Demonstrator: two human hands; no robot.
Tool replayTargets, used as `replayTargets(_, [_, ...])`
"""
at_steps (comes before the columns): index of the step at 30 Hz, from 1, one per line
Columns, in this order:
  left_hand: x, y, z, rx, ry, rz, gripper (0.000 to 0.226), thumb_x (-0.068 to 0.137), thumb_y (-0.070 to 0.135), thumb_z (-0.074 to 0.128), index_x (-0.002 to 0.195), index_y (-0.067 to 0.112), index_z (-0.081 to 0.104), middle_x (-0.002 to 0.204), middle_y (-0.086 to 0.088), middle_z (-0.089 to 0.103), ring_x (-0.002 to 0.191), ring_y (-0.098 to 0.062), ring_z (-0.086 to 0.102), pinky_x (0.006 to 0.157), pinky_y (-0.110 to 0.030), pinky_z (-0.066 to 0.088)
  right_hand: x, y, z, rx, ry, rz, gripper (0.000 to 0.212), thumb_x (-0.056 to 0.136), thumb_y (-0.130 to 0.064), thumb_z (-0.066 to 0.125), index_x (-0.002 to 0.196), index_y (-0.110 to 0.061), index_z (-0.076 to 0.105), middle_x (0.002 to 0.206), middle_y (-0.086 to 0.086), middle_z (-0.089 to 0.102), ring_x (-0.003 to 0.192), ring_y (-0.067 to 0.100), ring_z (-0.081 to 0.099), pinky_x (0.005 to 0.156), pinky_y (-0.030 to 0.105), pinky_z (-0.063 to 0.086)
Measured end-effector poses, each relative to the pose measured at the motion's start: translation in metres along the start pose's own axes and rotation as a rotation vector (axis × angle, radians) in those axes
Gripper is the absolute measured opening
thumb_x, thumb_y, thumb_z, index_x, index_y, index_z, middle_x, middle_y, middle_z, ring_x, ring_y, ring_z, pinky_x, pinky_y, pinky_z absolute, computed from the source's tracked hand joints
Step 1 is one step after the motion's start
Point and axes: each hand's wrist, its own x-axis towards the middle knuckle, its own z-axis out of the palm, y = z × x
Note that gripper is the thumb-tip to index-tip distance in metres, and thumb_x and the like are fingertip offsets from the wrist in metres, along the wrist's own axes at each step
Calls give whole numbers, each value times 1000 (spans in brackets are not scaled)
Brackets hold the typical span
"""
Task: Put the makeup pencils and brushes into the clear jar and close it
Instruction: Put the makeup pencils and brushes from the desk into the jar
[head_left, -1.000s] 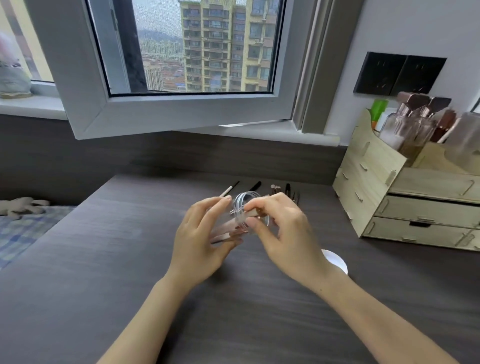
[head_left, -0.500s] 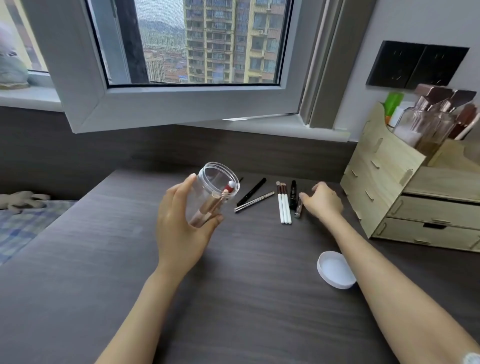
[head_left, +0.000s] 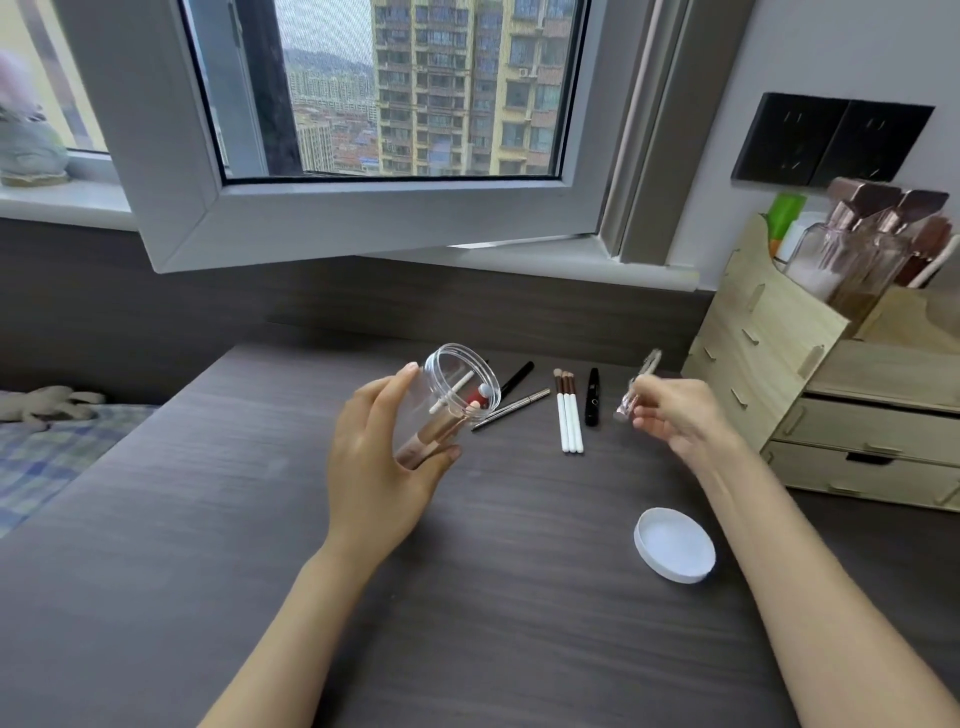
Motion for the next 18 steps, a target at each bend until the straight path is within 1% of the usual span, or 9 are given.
replayTargets(2, [-1, 3, 1, -9, -4, 12, 86, 56, 11, 90, 130, 16, 46, 120, -4, 57, 109, -17, 50, 95, -2, 27, -35, -18, -1, 267, -136, -102, 22, 88, 7, 49, 71, -7, 54, 42, 0, 63, 38, 6, 61, 41, 15, 51])
replayTargets(4, [-2, 6, 1, -23, -14, 37, 84, 58, 16, 88, 130, 18, 45, 119, 3, 52, 110, -16, 49, 96, -3, 28, -72, -30, 3, 350, -270, -240, 21, 86, 10, 51, 77, -8, 54, 56, 3, 67, 53, 13, 69, 52, 20, 57])
replayTargets(6, [-4, 9, 2, -28, -35, 68, 81, 60, 22, 83, 131, 19, 45, 120, 5, 49, 111, -14, 49, 97, -4, 28, -106, -34, 13, 240, -362, -404, 14, 83, 10, 58, 82, -4, 58, 70, 11, 67, 63, 19, 69, 60, 25, 59])
replayTargets(8, [-6, 11, 2, -39, -66, 96, 79, 61, 26, 82, 131, 18, 45, 121, 6, 50, 112, -7, 48, 98, -5, 29, -129, -34, 24, 61, -395, -540, 9, 80, 7, 65, 86, 2, 62, 77, 11, 67, 68, 15, 68, 63, 25, 59])
replayTargets(10, [-9, 14, 2, -56, -96, 108, 78, 64, 32, 80, 132, 18, 44, 123, 8, 51, 113, -1, 43, 98, -5, 29, -140, -29, 35, -106, -390, -642, 11, 79, 2, 69, 88, -2, 65, 80, 5, 69, 70, 8, 67, 62, 19, 55])
replayTargets(13, [-12, 16, 4, -98, -133, 128, 76, 68, 39, 74, 133, 18, 43, 125, 7, 49, 114, -6, 46, 99, -9, 33, -146, -19, 46, -432, -332, -832, 8, 80, -21, 69, 87, -18, 71, 80, -11, 66, 76, 13, 63, 68, 20, 50])
replayTargets(14, [-13, 16, 4, -111, -140, 133, 75, 68, 40, 74, 133, 18, 43, 125, 10, 48, 114, -7, 47, 98, -10, 34, -147, -17, 48, -532, -304, -908, 14, 80, -29, 65, 87, -19, 72, 77, -19, 62, 78, 13, 59, 70, 18, 45])
replayTargets(16, [-14, 17, 5, -137, -141, 122, 74, 69, 41, 73, 133, 18, 42, 124, 13, 47, 113, -5, 47, 98, -9, 33, -146, -13, 51, -634, -282, -1035, 25, 80, -37, 58, 89, -19, 72, 75, -27, 53, 79, 13, 55, 69, 14, 39])
replayTargets(18, [-14, 18, 5, -146, -135, 114, 74, 69, 40, 73, 132, 18, 43, 124, 10, 50, 113, -2, 46, 97, -8, 33, -146, -12, 52, -648, -264, -1063, 27, 80, -38, 58, 93, -19, 71, 73, -31, 47, 77, 10, 53, 69, 12, 37])
